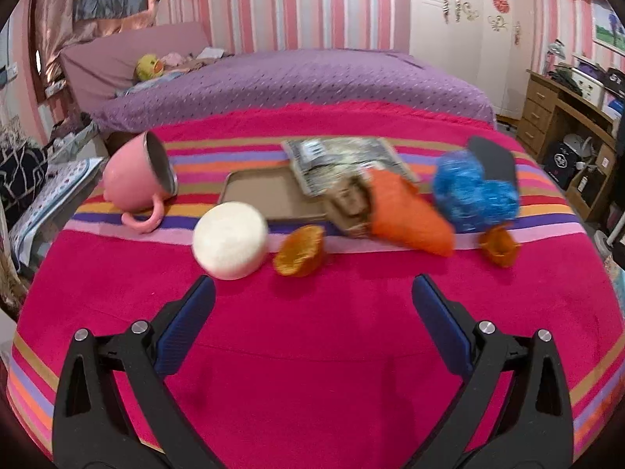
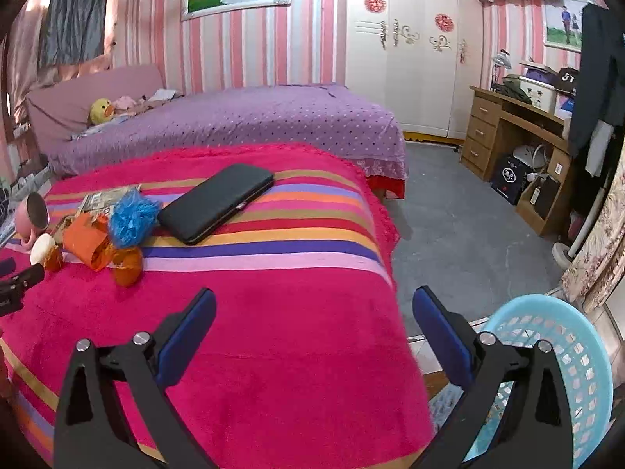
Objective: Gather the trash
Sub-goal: 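Move both tools back over the bed toward the orange peels, then grasp an orange peel with the left tool while the right tool grasps another peel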
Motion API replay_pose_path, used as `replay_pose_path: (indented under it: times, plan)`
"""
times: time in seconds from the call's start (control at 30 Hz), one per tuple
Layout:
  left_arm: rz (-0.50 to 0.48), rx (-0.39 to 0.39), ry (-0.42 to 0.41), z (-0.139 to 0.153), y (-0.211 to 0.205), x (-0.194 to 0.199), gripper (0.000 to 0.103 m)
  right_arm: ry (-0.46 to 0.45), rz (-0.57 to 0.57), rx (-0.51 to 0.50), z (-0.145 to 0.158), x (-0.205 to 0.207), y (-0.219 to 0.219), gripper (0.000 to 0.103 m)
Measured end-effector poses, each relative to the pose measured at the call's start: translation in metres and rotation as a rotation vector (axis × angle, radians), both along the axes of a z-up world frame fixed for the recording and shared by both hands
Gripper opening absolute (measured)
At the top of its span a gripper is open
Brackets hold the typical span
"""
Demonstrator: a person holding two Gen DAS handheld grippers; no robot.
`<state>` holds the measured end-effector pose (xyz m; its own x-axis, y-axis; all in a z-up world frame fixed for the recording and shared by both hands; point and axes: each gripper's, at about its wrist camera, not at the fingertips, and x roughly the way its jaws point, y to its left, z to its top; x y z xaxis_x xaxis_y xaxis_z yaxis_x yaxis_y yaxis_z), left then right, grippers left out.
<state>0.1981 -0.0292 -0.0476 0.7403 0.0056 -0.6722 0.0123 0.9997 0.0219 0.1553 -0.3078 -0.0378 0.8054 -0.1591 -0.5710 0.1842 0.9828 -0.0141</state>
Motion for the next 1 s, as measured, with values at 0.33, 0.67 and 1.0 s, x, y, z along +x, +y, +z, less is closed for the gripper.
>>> replay_pose_path:
  times: [0.33,0.67,1.0]
  plan:
    - [-0.018,-0.047,0.112,-0.016,0.008,0.038,0.059,0.053,0.048,0.041,-0.009,0.02,0.033,0.098]
    - [-0.059,-0.075,0.108,-0.017,0.011,0.049,0.028,0.089,0.133,0.021,-0.017,0.037,0.081,0.098]
    - [-0.044,-0.033,0.068,-0.006,0.023,0.028,0.025,0.155,0.253,-0.036,-0.024,0.064,0.134,0.097]
